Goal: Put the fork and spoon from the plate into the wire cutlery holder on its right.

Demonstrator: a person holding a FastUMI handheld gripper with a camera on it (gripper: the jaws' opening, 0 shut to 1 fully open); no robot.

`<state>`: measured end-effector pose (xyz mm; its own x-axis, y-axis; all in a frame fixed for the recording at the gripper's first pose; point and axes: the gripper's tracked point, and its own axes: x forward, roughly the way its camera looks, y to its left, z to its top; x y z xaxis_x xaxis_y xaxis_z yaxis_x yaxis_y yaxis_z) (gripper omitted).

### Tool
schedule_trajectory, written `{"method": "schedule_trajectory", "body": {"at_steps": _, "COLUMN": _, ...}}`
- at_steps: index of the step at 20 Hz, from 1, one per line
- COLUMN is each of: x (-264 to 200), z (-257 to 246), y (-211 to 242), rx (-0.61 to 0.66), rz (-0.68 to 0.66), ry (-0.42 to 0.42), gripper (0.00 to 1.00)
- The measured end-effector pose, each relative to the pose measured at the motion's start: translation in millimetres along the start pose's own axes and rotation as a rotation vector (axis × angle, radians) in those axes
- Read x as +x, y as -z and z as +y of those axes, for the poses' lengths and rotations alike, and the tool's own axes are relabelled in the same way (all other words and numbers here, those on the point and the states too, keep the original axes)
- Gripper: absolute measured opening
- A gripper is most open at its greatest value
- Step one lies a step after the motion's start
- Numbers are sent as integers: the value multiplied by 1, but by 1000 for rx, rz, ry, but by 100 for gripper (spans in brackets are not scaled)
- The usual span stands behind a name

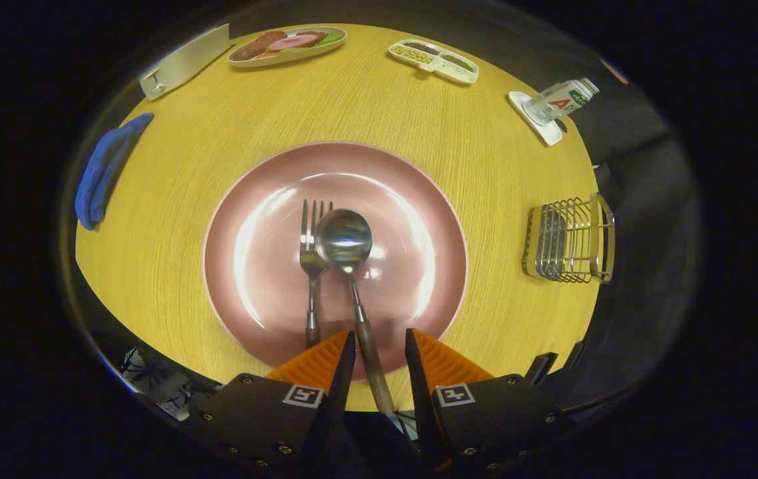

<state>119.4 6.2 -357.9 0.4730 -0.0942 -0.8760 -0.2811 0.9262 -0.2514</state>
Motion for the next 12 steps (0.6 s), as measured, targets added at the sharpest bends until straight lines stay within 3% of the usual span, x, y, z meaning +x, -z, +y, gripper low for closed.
{"method": "schedule_trajectory", "body": {"at_steps": 3, "x": 9, "z": 3, "y": 0, "rx": 0, "rz": 13, "ry": -31, "gripper": 47}}
{"method": "schedule_trajectory", "body": {"at_steps": 4, "x": 11, "z": 5, "y": 1, "rx": -4, "rz": 16, "ry": -45, "gripper": 41}}
{"method": "schedule_trajectory", "body": {"at_steps": 5, "x": 12, "z": 5, "y": 1, "rx": -10, "rz": 24, "ry": -49, "gripper": 24}}
{"method": "schedule_trajectory", "body": {"at_steps": 6, "x": 15, "z": 3, "y": 1, "rx": -14, "rz": 25, "ry": -37, "gripper": 16}}
{"method": "schedule_trajectory", "body": {"at_steps": 8, "x": 12, "z": 6, "y": 1, "rx": -22, "rz": 27, "ry": -43, "gripper": 17}}
{"method": "schedule_trajectory", "body": {"at_steps": 9, "x": 14, "z": 0, "y": -2, "rx": -29, "rz": 22, "ry": -7, "gripper": 11}}
{"method": "schedule_trajectory", "body": {"at_steps": 11, "x": 12, "z": -7, "y": 2, "rx": -39, "rz": 29, "ry": 32, "gripper": 11}}
{"method": "schedule_trajectory", "body": {"at_steps": 12, "x": 12, "z": -7, "y": 2, "rx": -33, "rz": 27, "ry": 31, "gripper": 6}}
